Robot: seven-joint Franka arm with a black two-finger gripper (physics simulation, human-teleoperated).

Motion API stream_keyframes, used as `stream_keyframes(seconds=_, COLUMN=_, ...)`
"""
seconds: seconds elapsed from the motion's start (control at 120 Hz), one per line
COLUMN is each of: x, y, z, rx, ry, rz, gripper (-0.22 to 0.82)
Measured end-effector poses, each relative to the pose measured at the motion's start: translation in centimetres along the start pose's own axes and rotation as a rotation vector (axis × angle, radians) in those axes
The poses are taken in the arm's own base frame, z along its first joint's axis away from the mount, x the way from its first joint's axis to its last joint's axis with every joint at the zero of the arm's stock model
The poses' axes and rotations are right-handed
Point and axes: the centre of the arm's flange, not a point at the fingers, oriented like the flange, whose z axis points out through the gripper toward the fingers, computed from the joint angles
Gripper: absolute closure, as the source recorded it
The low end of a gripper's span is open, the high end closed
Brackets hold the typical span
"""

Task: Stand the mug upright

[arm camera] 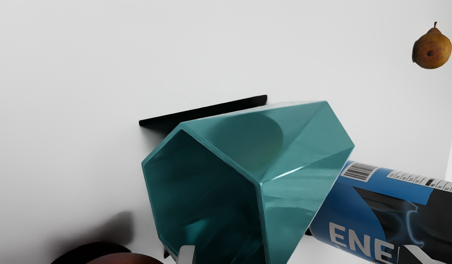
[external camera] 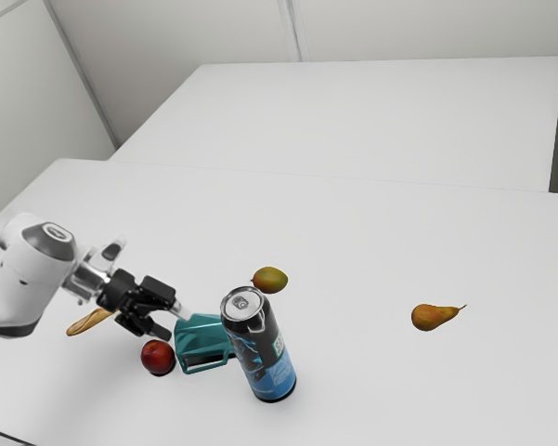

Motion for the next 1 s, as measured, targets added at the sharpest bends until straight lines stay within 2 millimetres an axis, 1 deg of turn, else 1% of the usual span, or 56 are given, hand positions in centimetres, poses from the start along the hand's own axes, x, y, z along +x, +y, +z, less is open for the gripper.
stream_keyframes(seconds=0.342, x=0.7, y=-0.2, z=1.6, rx=-0.064, ry=0.009, rz=0.081, gripper=0.0)
stream_keyframes(seconds=0.375, x=0.7, y=-0.3, z=1.7, rx=-0.067, ry=0.007, rz=0.086, gripper=0.02)
stream_keyframes(seconds=0.442, x=0.7, y=-0.4, z=1.9, rx=-0.071, ry=0.006, rz=0.098, gripper=0.08)
stream_keyframes(seconds=0.575, x=0.8, y=-0.4, z=2.0, rx=-0.075, ry=0.008, rz=0.123, gripper=0.28)
stream_keyframes(seconds=0.817, x=1.0, y=0.1, z=1.8, rx=-0.078, ry=0.01, rz=0.172, gripper=0.58)
stream_keyframes(seconds=0.9, x=1.0, y=0.4, z=1.7, rx=-0.08, ry=0.01, rz=0.19, gripper=0.65)
stream_keyframes(seconds=1.0, x=1.0, y=0.7, z=1.6, rx=-0.083, ry=0.007, rz=0.206, gripper=0.7)
